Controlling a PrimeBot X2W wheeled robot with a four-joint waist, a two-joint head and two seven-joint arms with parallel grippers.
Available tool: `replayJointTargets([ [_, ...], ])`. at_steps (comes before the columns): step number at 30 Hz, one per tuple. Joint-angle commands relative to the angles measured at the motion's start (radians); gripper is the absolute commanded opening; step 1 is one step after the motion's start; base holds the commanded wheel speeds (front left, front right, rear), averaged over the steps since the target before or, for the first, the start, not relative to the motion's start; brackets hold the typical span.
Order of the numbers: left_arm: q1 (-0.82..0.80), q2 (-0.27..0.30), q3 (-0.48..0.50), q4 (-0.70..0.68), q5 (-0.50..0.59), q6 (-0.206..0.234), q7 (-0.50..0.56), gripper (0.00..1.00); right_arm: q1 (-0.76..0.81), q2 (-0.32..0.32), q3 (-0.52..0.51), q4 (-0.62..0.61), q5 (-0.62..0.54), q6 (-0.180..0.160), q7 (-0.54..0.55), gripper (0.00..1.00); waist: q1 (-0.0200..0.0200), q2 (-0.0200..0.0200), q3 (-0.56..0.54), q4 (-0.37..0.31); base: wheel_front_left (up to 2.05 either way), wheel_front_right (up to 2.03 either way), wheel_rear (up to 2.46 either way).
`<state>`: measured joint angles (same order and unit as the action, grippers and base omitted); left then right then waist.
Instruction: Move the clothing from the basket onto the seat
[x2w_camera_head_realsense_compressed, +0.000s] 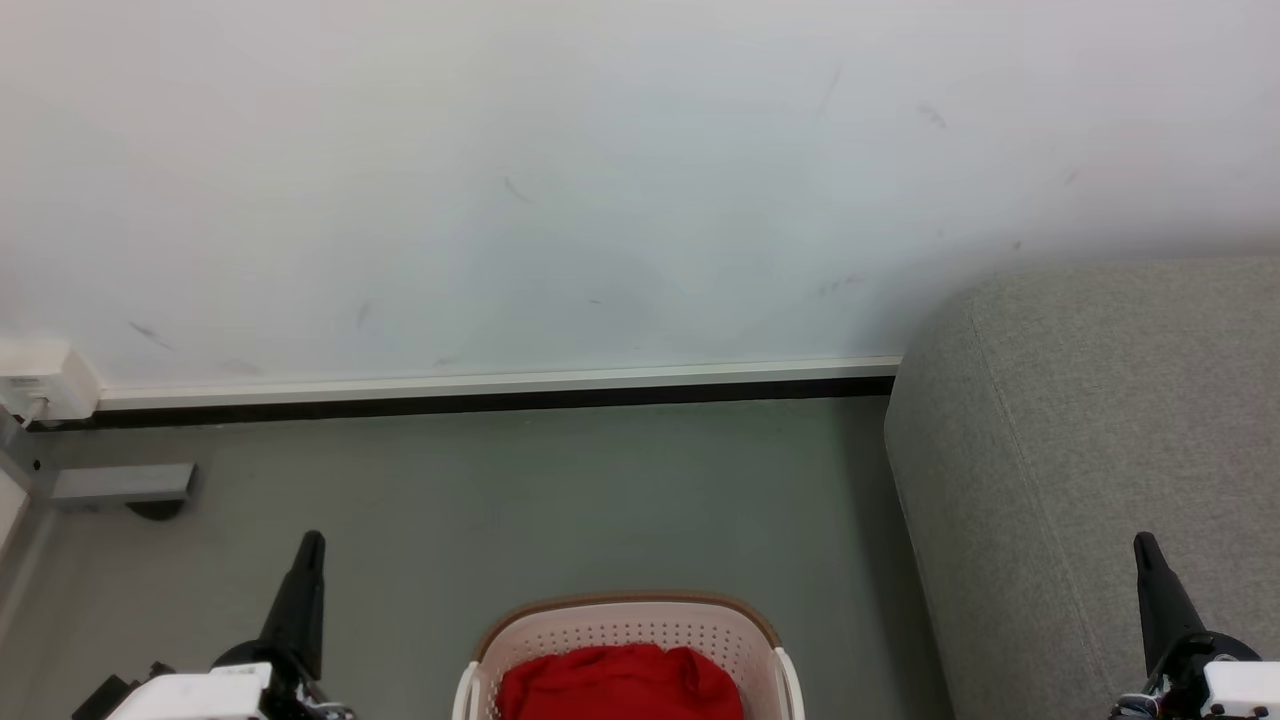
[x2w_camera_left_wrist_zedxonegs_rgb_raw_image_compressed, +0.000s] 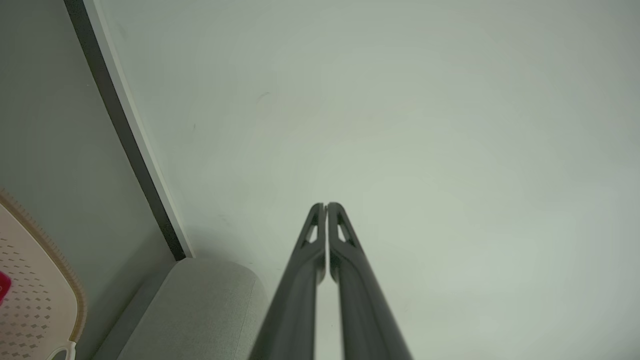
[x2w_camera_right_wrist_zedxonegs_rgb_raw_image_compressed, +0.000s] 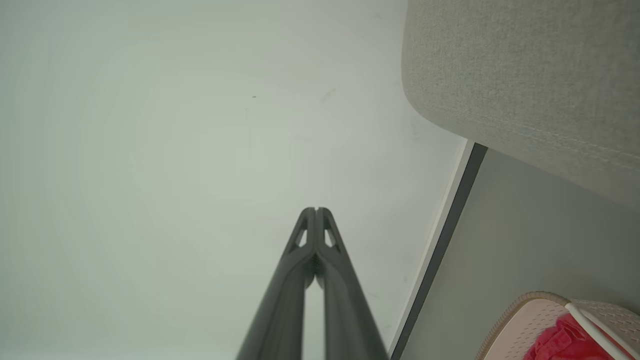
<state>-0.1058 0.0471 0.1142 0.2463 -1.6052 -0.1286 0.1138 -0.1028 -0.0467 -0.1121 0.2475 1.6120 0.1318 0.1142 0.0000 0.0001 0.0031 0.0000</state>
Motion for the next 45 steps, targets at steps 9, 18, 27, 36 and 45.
replayJointTargets([
  [9, -0.007, 0.006, 0.001, -0.004, -0.015, -0.006, 0.003, 0.00, -0.014, -0.007, -0.004, -0.005, 0.002, -0.002, 0.003, 0.00, 0.0000, -0.0001, 0.000, 0.000, 0.00, 0.00, 0.00],
  [18, -0.007, 0.006, 0.001, -0.004, -0.015, -0.006, 0.003, 0.00, -0.014, -0.007, -0.004, -0.005, 0.002, -0.002, 0.003, 0.00, 0.0000, -0.0001, 0.000, 0.000, 0.00, 0.00, 0.00],
  [27, -0.007, 0.006, 0.001, -0.004, -0.015, -0.006, 0.003, 0.00, -0.014, -0.007, -0.004, -0.005, 0.002, -0.002, 0.003, 0.00, 0.0000, -0.0001, 0.000, 0.000, 0.00, 0.00, 0.00],
  [36, -0.007, 0.006, 0.001, -0.004, -0.015, -0.006, 0.003, 0.00, -0.014, -0.007, -0.004, -0.005, 0.002, -0.002, 0.003, 0.00, 0.0000, -0.0001, 0.000, 0.000, 0.00, 0.00, 0.00],
  [45, -0.007, 0.006, 0.001, -0.004, -0.015, -0.006, 0.003, 0.00, -0.014, -0.007, -0.004, -0.005, 0.002, -0.002, 0.003, 0.00, 0.0000, -0.0001, 0.000, 0.000, 0.00, 0.00, 0.00],
])
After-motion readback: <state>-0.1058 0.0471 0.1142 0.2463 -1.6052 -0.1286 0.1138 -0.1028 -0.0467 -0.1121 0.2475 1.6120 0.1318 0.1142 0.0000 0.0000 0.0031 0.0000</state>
